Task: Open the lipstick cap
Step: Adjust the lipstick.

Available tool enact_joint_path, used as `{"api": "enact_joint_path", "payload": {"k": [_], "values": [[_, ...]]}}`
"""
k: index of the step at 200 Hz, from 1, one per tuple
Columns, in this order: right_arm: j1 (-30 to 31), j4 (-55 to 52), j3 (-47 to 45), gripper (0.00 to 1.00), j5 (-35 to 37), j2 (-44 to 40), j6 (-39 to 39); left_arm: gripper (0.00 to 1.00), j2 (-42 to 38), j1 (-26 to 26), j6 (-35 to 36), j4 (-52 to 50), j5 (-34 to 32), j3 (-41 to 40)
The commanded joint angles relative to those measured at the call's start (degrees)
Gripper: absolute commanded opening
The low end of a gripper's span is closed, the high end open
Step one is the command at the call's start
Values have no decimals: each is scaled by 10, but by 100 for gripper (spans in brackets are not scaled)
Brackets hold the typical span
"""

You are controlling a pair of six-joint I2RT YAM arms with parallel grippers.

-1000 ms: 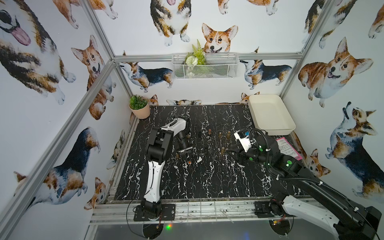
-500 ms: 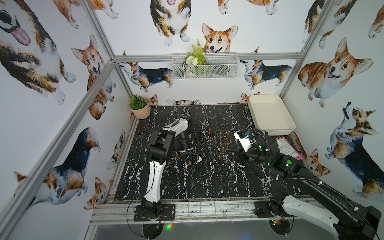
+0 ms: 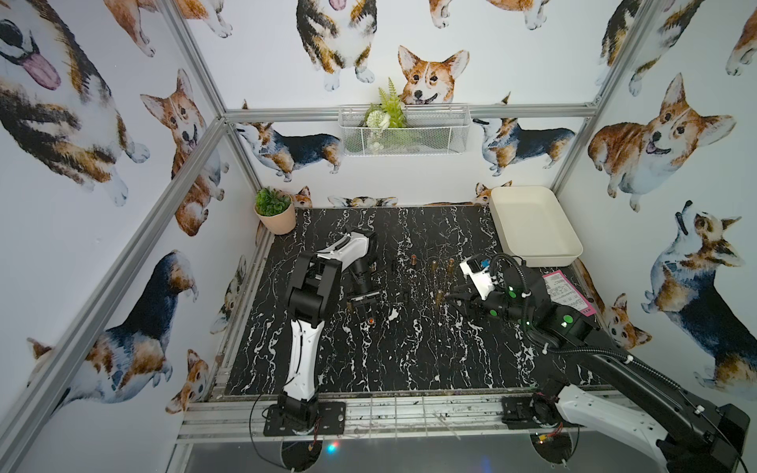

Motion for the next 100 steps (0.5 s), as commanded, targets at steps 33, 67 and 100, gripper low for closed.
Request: {"api": "enact_joint_path", "payload": {"k": [33,67,100], "values": [[-1,64,-5,53,-106,8,6,18,-90,-4,6,-77,54,53],[0,96,23,59,-245,68,12,18,-177,-35,11,-77,132,13],[2,65,79,62,-312,137,-22,16,-235,-73,1,-69,211,-7]]}}
